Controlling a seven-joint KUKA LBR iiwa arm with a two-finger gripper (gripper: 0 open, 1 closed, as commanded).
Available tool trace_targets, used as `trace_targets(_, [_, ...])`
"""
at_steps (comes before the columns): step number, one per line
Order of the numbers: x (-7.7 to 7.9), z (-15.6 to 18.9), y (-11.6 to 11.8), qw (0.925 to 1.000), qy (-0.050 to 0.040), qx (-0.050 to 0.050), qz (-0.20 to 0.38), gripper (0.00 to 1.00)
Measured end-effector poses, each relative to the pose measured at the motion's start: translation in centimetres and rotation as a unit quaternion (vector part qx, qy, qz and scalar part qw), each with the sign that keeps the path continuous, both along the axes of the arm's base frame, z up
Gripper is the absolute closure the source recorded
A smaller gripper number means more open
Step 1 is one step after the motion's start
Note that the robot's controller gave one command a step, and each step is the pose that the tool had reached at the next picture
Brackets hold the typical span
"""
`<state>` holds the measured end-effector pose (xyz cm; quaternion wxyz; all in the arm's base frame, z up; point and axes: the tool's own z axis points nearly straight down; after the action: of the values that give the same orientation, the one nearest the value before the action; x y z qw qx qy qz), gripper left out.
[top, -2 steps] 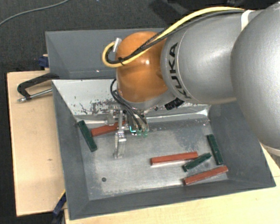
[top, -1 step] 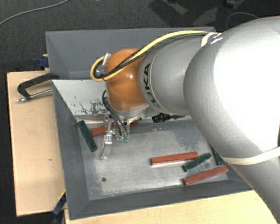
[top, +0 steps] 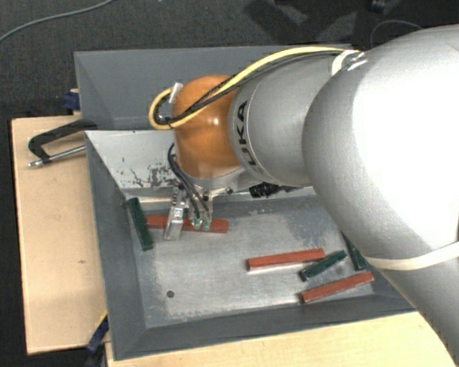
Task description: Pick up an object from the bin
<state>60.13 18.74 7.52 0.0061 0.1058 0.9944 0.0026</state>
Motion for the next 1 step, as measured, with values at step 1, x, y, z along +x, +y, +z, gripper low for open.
trace_targets(1, [-1.45, 8.43, 4.66, 0.9983, -0.0005, 0.001, 0.059, 1.00])
